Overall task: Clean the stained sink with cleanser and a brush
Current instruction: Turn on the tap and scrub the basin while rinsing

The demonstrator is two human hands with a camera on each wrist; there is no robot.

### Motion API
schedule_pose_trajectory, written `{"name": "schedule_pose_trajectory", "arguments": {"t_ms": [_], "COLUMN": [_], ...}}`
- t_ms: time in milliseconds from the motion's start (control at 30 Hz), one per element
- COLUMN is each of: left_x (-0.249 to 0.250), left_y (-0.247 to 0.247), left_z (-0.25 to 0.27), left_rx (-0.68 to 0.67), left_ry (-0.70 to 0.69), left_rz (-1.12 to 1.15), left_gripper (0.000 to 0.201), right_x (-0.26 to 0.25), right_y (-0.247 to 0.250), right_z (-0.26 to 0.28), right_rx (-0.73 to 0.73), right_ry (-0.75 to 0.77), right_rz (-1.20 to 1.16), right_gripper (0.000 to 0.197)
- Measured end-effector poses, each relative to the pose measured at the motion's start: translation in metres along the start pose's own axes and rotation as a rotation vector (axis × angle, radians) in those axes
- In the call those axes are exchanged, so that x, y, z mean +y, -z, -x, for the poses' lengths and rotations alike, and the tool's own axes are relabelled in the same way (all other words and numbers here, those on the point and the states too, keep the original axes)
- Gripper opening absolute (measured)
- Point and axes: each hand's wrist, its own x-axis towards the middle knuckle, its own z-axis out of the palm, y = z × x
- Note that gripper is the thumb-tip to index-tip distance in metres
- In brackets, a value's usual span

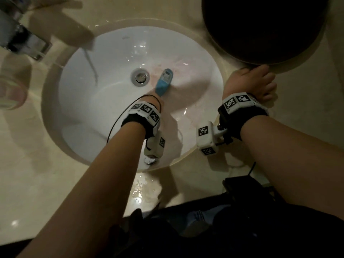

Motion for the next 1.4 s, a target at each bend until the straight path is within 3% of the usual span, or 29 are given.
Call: {"name": "schedule_pose_trajectory", "arguments": {"t_ms": [33, 100, 200, 300, 433, 633, 1000, 1167, 1400], "left_x": [-0.006, -0.007, -0.004, -0.012, -0.03, -0.055, -0.093, -0.115, -0.121], "left_y": [0.0, 0.001, 0.007, 0.018, 0.042, 0.071, 0.111, 0.123, 0.134], "left_z": [0.002, 0.019, 0.046, 0.035, 0.027, 0.039, 0.059, 0.073, 0.082], "left_rx": [0.113, 0.191, 0.196, 0.204, 0.348, 0.461, 0.661, 0.666, 0.723], "left_ry": [-0.038, -0.121, -0.206, -0.136, -0.06, 0.08, 0.124, 0.148, 0.05], "left_rz": [-0.042, -0.086, -0.242, -0.236, -0.168, -0.252, -0.26, -0.389, -0.446], "left_gripper": [0.034, 0.039, 0.033, 0.032, 0.036, 0.029, 0.03, 0.048, 0.035], "right_x": [0.0, 0.0, 0.001, 0.002, 0.002, 0.004, -0.008, -0.013, -0.014], "right_y": [0.0, 0.002, 0.004, 0.005, 0.007, 0.008, 0.01, 0.01, 0.011], "right_z": [0.0, -0.001, -0.001, 0.0, 0.001, 0.002, 0.02, 0.023, 0.021], "right_rx": [-0.002, -0.011, -0.033, -0.03, -0.036, -0.065, -0.109, -0.108, -0.142], "right_ry": [-0.001, 0.0, 0.01, 0.018, 0.03, 0.05, 0.109, 0.077, 0.056], "right_rz": [-0.008, -0.018, -0.021, -0.015, -0.021, -0.04, -0.035, -0.035, -0.036], "right_gripper": [0.035, 0.035, 0.036, 0.036, 0.036, 0.037, 0.037, 0.037, 0.039]}}
